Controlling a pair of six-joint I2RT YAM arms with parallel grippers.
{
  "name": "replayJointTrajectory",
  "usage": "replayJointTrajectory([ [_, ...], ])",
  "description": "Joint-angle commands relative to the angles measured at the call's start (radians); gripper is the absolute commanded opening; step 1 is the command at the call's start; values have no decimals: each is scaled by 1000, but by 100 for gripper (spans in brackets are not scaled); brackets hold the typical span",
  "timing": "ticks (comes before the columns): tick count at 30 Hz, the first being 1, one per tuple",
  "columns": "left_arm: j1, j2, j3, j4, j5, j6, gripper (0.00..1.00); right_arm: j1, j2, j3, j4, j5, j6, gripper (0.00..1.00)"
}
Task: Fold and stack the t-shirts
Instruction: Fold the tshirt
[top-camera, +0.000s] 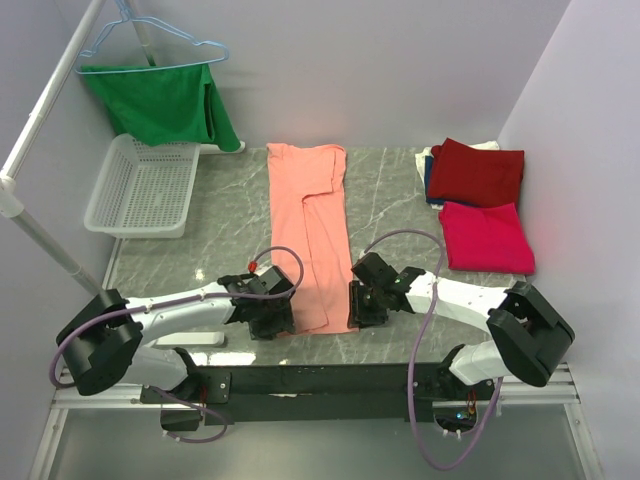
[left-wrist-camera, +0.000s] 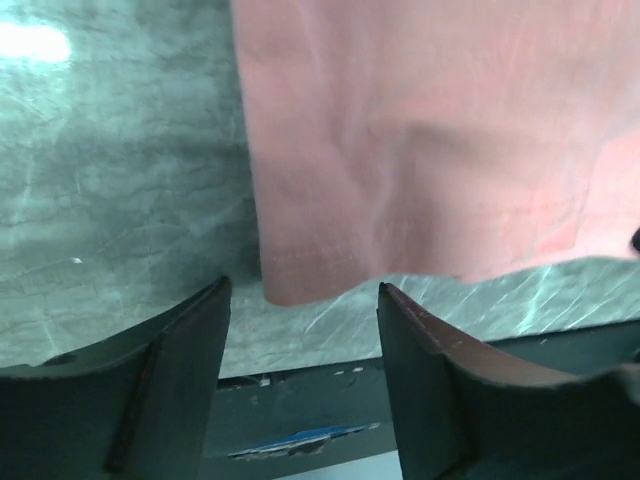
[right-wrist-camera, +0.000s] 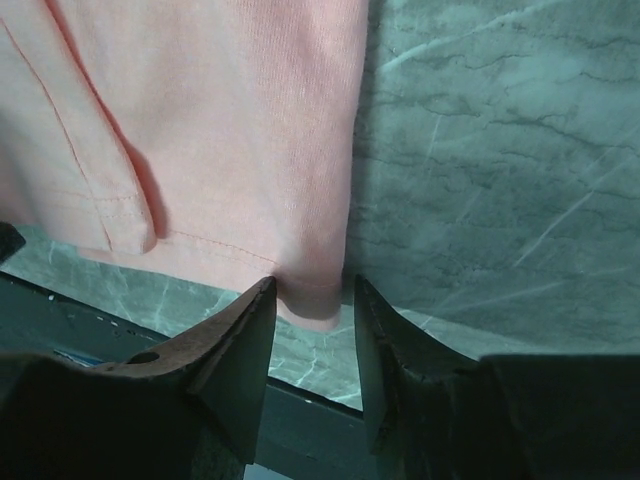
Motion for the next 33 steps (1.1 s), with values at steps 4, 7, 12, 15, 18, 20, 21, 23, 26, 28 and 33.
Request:
replayJointTrajectory([
  [4, -4, -5, -8, 43, -100, -129, 61, -1, 22, -25, 8, 13, -2, 43],
  [7, -4, 15, -8, 59, -89, -137, 58, -1, 27, -25, 6, 16, -6, 43],
  [12, -20, 47, -5, 56, -74, -142, 28, -1, 39, -26, -4, 21, -4, 41],
  [15, -29, 60, -3, 30, -80, -151, 8, -1, 57, -28, -4, 12, -6, 37],
  [18, -35, 67, 1, -7, -98, -160, 1, -1, 77, -29, 2, -4, -10, 20],
  [20, -38, 63, 6, -23, -106, -161, 1, -2, 90, -31, 2, -16, -13, 0],
  [21, -41, 60, 7, -33, -110, -165, 1, -1, 93, -32, -3, -19, -13, 0],
  [23, -47, 49, 11, -64, -118, -169, 1, -2, 85, -39, -10, -24, -18, 0],
  [26, -61, 28, 0, -95, -118, -183, 1, -1, 39, -69, -27, -43, -27, 0],
  [28, -73, 14, -14, -110, -117, -201, 1, -1, -7, -88, -38, -69, -35, 0],
  [33, -95, -43, -52, -173, -126, -241, 1, -2, -122, -141, -106, -57, -39, 0],
])
